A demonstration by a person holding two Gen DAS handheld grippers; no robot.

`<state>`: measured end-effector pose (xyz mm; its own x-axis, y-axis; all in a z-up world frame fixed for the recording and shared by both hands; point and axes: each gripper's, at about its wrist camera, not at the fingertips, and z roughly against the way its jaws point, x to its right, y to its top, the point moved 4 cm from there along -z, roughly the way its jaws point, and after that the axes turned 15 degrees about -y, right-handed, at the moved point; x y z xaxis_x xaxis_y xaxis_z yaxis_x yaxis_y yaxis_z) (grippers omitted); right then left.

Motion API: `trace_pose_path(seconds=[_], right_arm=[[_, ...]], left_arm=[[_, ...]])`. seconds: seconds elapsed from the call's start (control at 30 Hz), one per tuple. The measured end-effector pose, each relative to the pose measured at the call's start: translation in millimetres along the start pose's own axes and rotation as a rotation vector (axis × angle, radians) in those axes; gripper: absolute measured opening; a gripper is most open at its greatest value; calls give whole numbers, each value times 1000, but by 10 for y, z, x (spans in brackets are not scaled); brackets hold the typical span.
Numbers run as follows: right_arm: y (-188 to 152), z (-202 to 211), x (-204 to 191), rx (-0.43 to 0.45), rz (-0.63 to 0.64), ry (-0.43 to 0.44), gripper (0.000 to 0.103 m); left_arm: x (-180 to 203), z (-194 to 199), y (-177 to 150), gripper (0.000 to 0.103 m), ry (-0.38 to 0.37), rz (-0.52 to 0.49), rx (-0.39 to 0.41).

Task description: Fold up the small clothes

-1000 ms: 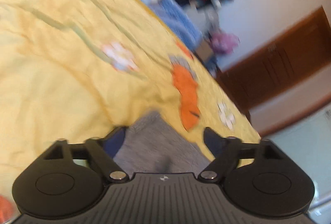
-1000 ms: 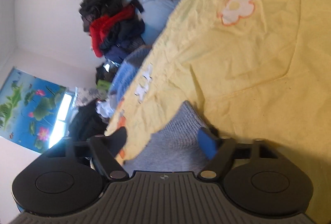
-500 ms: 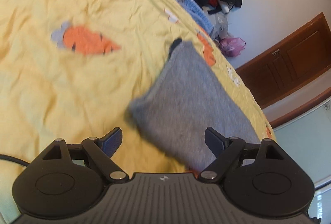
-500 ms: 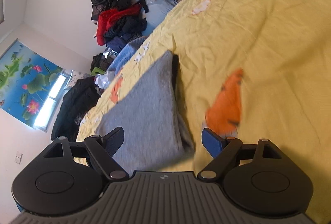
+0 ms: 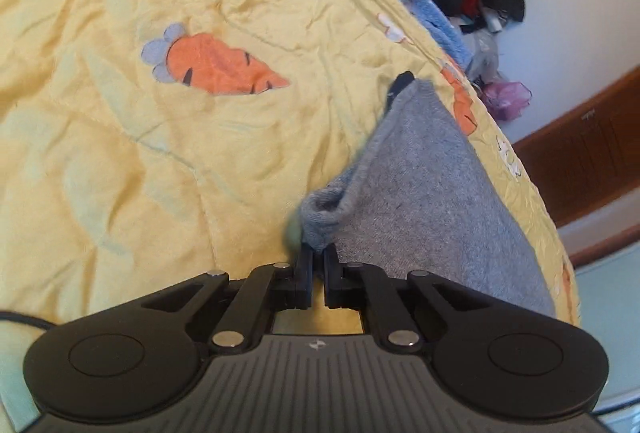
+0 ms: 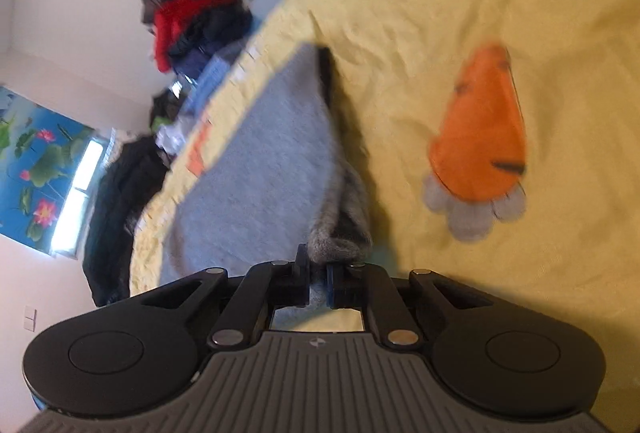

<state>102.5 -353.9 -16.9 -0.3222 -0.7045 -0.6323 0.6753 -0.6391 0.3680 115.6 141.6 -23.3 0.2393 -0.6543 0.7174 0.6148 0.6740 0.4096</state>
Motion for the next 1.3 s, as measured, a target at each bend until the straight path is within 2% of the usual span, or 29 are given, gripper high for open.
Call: trace_pose_path(seconds=[0.07,0.17,0.2,0.3,0.33,0.37,0.4,0.43,0.47,0.5,0.6,0.87,1.0,1.17,1.23,1.3], right_arm=[[113,121,89,42,-57,24,15],[89,-50,352,-47,-117,-14,16],[35,-73,368,-75,-115,8,16],[-90,38,343,-67,-136,68,34],[-114,88,335,-54,-142,75,58],[-143,145,321,-40,-140,84,76],[-180,195,303,-28,-127,96,79],[-213,238,278,-25,-117,104,79],[-237,253,276,-34,-119,108,79],[-265,235,285,-50,-127,110,79],[-310,137,268,-54,-126,96,75],[-271,-100,32,31,-103,62,75],[-238,-216,-81,67,-103,45,76],[-194,-362,-177,110,-127,49,76],[-176,-433,-241,122,-122,36,75],[-179,-503,-306,122,-84,14,68]], left_arm=[[-7,18,-8,4,7,-35,4],[0,40,-29,4,3,-64,5],[13,44,-29,6,4,-77,-1],[-10,98,-40,8,-27,-35,-12],[-40,133,-68,14,-50,0,-17],[-70,167,-95,26,-89,43,-14],[-101,205,-127,47,-142,89,-3],[-132,241,-159,59,-206,143,14],[-153,264,-183,82,-265,199,29],[-162,266,-194,90,-301,248,41],[-157,190,-164,90,-321,308,75],[6,-60,-67,89,-342,267,133],[-19,-159,-2,76,-370,303,158],[64,-319,24,64,-357,243,151],[94,-367,1,54,-333,209,138],[73,-380,-22,40,-326,194,127]])
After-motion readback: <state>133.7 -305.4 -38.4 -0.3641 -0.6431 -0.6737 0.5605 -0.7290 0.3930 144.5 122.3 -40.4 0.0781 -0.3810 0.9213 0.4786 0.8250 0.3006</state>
